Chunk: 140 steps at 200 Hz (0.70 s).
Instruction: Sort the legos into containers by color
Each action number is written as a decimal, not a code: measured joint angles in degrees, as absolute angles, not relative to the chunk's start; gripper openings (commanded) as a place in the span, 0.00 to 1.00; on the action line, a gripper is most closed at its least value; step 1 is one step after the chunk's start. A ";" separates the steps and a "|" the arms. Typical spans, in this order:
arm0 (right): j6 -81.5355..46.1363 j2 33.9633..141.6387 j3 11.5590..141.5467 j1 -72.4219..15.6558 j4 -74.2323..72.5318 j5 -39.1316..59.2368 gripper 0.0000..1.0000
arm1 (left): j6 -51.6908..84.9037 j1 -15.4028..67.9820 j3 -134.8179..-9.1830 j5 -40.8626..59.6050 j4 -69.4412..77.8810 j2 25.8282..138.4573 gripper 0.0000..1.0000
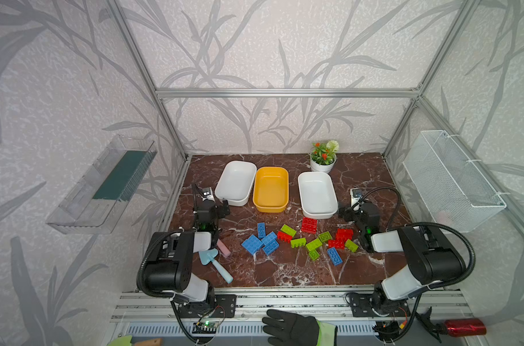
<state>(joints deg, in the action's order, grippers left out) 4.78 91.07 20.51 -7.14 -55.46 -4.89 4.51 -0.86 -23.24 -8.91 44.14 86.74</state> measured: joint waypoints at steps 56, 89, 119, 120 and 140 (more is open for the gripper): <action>5.08 91.07 20.51 -7.25 -55.51 -4.84 0.99 | 4.51 -0.86 -23.24 -8.91 44.14 86.74 0.99; 5.43 91.07 20.51 -7.29 -55.51 -4.84 0.99 | 4.51 -0.86 -23.24 -8.91 44.14 86.74 0.99; 5.52 91.07 20.51 -7.29 -55.48 -4.84 0.99 | 4.51 -0.86 -23.24 -8.91 44.14 86.74 0.99; 5.54 91.07 20.51 -7.29 -55.51 -4.84 0.99 | 4.51 -0.86 -23.24 -8.91 44.14 86.74 0.99; 5.63 91.07 20.51 -7.29 -55.51 -4.84 0.99 | 4.51 -0.86 -23.24 -8.91 44.16 86.74 0.99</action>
